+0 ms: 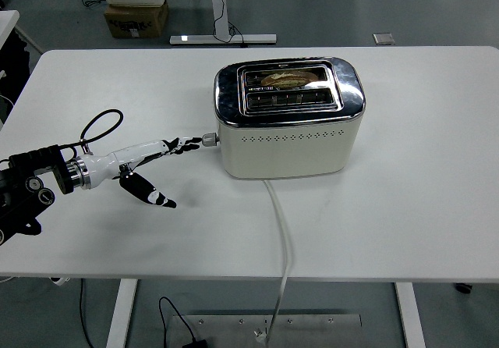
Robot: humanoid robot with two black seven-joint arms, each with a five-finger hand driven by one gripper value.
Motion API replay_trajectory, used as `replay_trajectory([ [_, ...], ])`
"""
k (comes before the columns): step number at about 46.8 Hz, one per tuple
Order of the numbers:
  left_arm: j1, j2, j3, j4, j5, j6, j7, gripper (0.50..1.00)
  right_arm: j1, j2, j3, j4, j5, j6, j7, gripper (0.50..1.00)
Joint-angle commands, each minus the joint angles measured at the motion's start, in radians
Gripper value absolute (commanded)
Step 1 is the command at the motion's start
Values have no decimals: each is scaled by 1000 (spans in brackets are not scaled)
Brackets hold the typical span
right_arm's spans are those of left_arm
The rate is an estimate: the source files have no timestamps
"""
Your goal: Press down toaster
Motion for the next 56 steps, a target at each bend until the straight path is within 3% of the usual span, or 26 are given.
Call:
replay_trajectory([
  [1, 0, 0, 1, 3, 0, 0, 0, 1000, 0, 0, 0, 0, 0, 0, 0, 998],
  [40, 6, 14, 0, 21, -46, -2, 0, 1000, 0, 0, 0, 0, 0, 0, 0, 998],
  [56, -46, 45, -6, 81, -350, -2, 4, 1000, 0, 0, 0, 0, 0, -1, 0, 998],
])
